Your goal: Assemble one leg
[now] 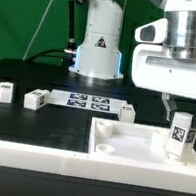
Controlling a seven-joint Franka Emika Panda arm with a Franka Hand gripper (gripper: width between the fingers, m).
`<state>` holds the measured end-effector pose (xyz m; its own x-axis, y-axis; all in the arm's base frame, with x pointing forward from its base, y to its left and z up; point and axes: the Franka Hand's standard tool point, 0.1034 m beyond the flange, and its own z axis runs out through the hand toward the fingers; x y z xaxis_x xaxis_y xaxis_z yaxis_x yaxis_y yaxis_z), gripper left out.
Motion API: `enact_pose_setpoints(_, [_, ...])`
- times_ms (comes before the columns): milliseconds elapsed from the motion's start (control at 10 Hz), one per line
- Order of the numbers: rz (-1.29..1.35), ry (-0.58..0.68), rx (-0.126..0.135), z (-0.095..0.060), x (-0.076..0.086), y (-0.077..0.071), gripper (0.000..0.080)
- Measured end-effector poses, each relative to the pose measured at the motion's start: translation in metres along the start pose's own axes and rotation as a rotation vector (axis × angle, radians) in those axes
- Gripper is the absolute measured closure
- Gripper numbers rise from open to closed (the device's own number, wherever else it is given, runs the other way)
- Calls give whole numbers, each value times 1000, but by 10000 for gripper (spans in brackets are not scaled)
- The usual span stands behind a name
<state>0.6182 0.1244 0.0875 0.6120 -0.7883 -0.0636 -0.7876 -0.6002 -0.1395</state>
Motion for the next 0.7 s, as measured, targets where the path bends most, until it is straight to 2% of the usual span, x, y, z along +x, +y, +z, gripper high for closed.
enact_pose_setpoints(200, [143,-9,3,0,-2,-1,499])
enact_pose_setpoints(400, [77,-13,5,0,-2,-1,490])
enact_pose_setpoints(500, [4,-15,4,-1,-2,-1,322])
enact_pose_setpoints(600, [-125,-14,6,-1,-2,-2,189])
enact_pose_setpoints(700, [-245,-8,0,-1,-4,-3,162])
